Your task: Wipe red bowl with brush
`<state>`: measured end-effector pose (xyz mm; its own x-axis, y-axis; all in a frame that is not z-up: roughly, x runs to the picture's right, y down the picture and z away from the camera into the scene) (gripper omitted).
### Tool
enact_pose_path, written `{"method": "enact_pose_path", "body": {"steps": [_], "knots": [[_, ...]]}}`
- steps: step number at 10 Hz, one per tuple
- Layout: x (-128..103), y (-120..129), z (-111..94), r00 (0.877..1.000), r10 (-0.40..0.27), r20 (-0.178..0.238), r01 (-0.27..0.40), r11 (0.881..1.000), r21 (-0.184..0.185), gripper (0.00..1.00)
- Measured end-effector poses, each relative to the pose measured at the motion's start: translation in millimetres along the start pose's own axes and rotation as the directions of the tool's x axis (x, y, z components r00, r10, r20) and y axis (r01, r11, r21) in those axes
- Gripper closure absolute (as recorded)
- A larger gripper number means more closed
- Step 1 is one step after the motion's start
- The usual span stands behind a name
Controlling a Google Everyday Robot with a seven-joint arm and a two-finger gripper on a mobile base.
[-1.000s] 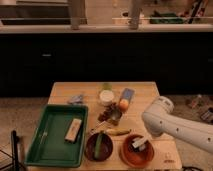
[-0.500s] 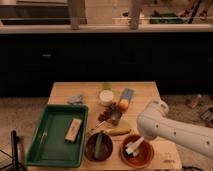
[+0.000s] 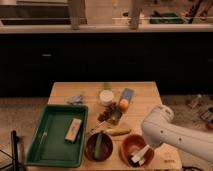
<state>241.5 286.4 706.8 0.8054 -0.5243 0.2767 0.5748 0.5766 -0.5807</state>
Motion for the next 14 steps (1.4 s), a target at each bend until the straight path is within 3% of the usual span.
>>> {"method": "enact_pose_path", "body": {"steps": [2,4,10,14], "knots": [[11.1,11.4,6.2,1.0,0.028,-0.009,-0.028,0.999,-0.029,1.0],[23.3,10.6,6.3,0.998,0.055,-0.029,-0.056,0.998,-0.031,1.0],[58.1,-38.6,8.3,0.996,0.073,-0.044,-0.073,0.997,0.003,1.0],[33.8,-63.9,-0.2,0.999,0.009,-0.033,-0.007,0.999,0.05,1.0]]}}
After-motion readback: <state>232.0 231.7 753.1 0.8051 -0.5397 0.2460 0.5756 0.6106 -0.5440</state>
